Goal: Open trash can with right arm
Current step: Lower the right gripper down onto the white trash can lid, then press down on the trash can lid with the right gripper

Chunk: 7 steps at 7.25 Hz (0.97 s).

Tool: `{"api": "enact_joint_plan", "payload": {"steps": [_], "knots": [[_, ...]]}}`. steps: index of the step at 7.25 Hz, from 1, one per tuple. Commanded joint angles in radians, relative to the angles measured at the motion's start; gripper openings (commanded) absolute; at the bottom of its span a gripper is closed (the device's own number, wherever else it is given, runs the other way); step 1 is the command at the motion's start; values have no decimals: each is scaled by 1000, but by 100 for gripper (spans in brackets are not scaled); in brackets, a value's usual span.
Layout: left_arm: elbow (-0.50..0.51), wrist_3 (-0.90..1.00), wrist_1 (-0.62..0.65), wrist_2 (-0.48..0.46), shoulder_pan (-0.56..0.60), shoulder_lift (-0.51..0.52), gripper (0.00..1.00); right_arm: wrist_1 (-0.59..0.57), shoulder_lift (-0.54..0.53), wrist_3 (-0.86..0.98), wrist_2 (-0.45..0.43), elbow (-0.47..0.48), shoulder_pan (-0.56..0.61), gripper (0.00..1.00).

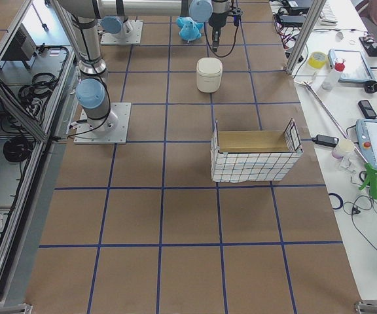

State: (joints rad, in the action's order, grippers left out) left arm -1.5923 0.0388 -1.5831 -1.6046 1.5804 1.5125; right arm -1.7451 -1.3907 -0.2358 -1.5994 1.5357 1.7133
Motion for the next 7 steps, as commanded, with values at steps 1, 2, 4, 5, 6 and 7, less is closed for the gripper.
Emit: {"api": "enact_joint_plan", "payload": {"steps": [1,2,4,5,6,7], "knots": [[0,0,0,0,0,0,100,-211,25,-2,1,160,11,0],[0,1,0,0,0,0,100,-252,36,0,2,196,12,0],[0,1,0,0,0,0,100,-269,73,-5,7,201,26,0],[0,1,0,0,0,0,100,-271,84,-4,27,201,28,0],[0,1,0,0,0,0,100,-269,85,-3,27,201,28,0],[0,1,0,0,0,0,100,-266,85,-7,27,202,28,0]]}}
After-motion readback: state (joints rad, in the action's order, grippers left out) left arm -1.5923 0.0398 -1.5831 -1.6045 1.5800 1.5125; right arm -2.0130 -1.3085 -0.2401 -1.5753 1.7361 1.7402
